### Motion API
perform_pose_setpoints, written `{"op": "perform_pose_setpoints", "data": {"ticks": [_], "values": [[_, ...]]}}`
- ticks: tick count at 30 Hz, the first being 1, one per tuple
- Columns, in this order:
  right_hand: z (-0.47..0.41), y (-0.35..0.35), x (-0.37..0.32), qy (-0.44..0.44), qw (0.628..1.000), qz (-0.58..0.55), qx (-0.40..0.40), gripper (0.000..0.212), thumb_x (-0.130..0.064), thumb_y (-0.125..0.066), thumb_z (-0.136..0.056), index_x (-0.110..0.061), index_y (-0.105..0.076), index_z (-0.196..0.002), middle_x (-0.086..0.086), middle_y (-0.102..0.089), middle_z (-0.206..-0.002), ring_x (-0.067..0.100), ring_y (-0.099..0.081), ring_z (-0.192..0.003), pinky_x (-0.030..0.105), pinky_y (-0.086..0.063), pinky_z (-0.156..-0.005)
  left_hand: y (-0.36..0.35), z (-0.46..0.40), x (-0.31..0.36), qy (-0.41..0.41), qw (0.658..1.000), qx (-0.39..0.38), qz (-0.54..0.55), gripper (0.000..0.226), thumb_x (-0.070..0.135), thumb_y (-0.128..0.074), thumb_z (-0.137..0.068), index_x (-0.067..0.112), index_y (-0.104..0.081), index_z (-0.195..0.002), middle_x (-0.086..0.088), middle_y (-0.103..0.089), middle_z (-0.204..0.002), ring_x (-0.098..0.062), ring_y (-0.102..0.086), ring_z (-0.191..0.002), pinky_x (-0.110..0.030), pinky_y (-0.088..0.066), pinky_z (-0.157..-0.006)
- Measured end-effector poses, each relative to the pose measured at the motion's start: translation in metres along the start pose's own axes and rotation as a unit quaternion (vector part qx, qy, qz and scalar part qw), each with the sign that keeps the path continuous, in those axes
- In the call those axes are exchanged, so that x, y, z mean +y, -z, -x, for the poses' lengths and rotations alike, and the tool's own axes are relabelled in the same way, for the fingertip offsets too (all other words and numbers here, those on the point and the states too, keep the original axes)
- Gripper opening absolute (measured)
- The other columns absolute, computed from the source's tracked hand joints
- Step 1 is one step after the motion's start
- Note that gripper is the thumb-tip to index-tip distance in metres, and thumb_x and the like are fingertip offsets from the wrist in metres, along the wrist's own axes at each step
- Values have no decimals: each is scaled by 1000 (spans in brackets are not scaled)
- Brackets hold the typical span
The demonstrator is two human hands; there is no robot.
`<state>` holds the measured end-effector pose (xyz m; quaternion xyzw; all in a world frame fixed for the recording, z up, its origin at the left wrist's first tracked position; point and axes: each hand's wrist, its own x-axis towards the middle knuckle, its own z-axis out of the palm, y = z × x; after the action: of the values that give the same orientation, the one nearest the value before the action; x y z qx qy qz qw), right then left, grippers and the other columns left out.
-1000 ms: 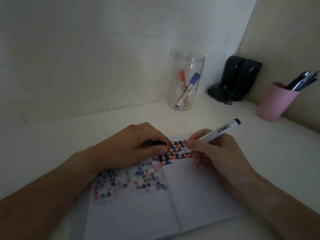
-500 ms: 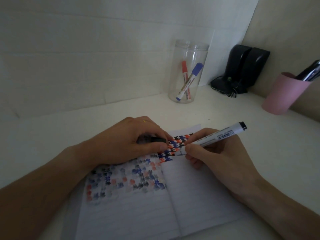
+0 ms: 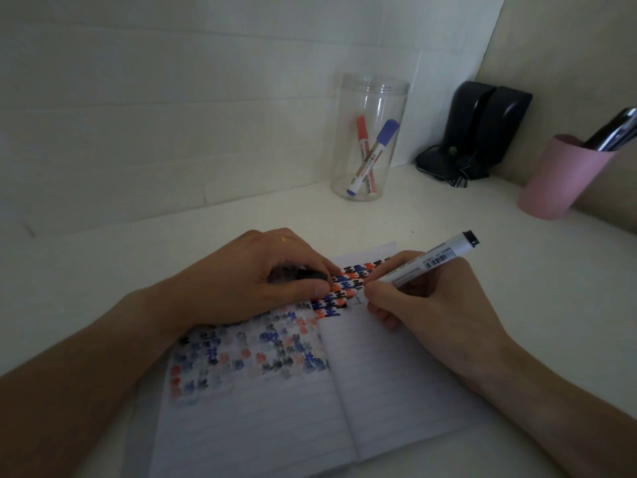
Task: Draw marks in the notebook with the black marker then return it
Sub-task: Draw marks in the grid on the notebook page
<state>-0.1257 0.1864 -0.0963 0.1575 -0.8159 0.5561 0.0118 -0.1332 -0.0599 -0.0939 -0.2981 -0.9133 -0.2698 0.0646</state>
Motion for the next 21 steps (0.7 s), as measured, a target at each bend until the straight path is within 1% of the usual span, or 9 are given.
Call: {"op": "perform_pose_setpoints", "data": {"ticks": [4, 8, 12, 17, 21], "values": [[1, 1, -2, 4, 1000, -20, -3, 8, -9, -78, -78, -16, -78, -76, 8, -76, -68, 24, -73, -63, 33, -61, -60, 0, 0, 0, 0, 1000, 1, 1, 24, 45, -66, -94, 37, -75, -115, 26, -73, -121, -2, -63, -118, -27, -53, -98], [2, 1, -3, 8, 1000, -14, -13, 7, -9, -78, -77, -15, -77, -75, 8, -76, -67, 24, -73, -61, 34, -63, -60, 0, 1, 0, 1, 1000, 2, -2, 25, 44, -66, -94, 35, -76, -116, 26, -73, -120, -1, -62, -118, -28, -54, -98], [1, 2, -2, 10, 999, -30, -9, 8, -6, -77, -78, -13, -76, -74, 10, -75, -65, 23, -71, -59, 33, -60, -58, 0, 1, 1, 2, 1000, 2, -2, 24, 43, -67, -94, 36, -76, -116, 26, -73, -120, -2, -63, -118, -28, -54, -98], [0, 1, 0, 9, 1000, -8, -4, 7, -10, -77, -77, -16, -76, -74, 6, -76, -66, 24, -73, -61, 35, -62, -60, 1, 1, 2, 5, 1000, -2, -6, 25, 44, -66, -95, 36, -76, -116, 27, -72, -121, -1, -62, -118, -29, -53, -98], [1, 2, -2, 15, 999, -41, -7, 6, -7, -77, -78, -12, -77, -76, 11, -75, -66, 23, -72, -59, 32, -60, -58, 1, 1, 2, 6, 1000, -3, -1, 25, 44, -65, -95, 37, -76, -117, 25, -73, -121, -2, -62, -118, -31, -54, -98]]}}
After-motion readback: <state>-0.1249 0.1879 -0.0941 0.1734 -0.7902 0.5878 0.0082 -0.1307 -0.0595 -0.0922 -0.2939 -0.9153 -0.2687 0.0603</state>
